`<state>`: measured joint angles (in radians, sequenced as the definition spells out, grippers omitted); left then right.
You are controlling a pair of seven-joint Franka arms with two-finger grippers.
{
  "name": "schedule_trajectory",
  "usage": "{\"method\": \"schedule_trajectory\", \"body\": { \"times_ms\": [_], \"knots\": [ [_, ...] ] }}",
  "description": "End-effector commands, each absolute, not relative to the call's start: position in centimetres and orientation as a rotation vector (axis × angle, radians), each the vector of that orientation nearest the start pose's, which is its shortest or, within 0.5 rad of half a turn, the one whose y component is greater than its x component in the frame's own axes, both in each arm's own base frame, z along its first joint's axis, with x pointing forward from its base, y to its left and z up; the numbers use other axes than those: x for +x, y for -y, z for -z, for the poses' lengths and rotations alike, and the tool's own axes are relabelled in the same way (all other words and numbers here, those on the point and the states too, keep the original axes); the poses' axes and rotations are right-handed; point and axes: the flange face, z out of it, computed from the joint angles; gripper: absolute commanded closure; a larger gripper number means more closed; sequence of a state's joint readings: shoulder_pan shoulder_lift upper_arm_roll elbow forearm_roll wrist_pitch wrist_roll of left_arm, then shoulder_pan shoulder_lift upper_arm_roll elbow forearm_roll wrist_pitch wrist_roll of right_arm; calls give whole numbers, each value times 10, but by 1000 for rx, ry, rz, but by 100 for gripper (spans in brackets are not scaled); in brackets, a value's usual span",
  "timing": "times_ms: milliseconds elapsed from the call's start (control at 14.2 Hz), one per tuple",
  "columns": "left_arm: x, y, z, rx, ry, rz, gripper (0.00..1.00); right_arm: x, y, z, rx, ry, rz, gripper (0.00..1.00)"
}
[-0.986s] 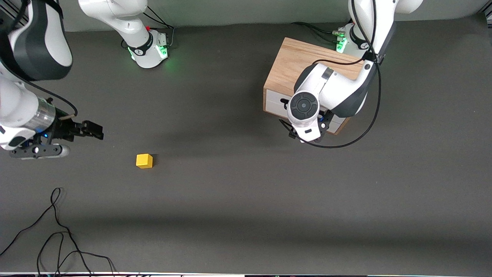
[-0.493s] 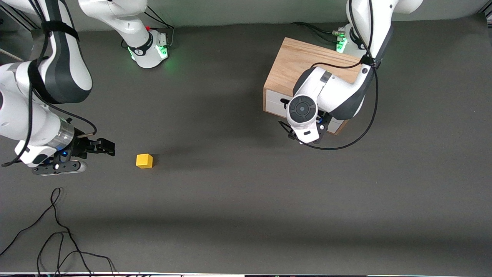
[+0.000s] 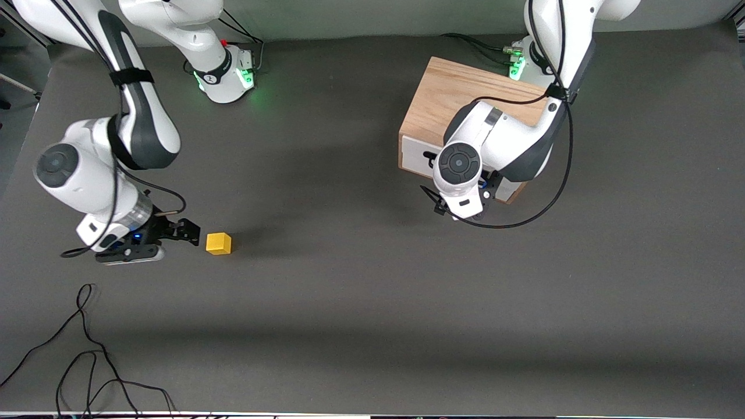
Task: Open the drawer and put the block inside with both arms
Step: 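Pull the drawer open with the left gripper while the right gripper reaches the cube, then close the right gripper on the yellow cube while the left gripper pulls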
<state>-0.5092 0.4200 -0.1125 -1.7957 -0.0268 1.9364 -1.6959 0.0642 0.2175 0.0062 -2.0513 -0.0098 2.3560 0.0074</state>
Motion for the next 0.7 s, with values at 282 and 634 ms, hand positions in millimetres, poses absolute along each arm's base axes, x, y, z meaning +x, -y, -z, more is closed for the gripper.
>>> {"method": "schedule_trajectory", "body": {
  "times_ms": [282,634],
  "knots": [
    [550,380,-292,-2542,1526,-190,0,582,-44,-285,-3103,68,17,0],
    [569,386,-299,-2578,1540,-165,0,579,-52,-237,-3106,83,-40,0]
  ]
}}
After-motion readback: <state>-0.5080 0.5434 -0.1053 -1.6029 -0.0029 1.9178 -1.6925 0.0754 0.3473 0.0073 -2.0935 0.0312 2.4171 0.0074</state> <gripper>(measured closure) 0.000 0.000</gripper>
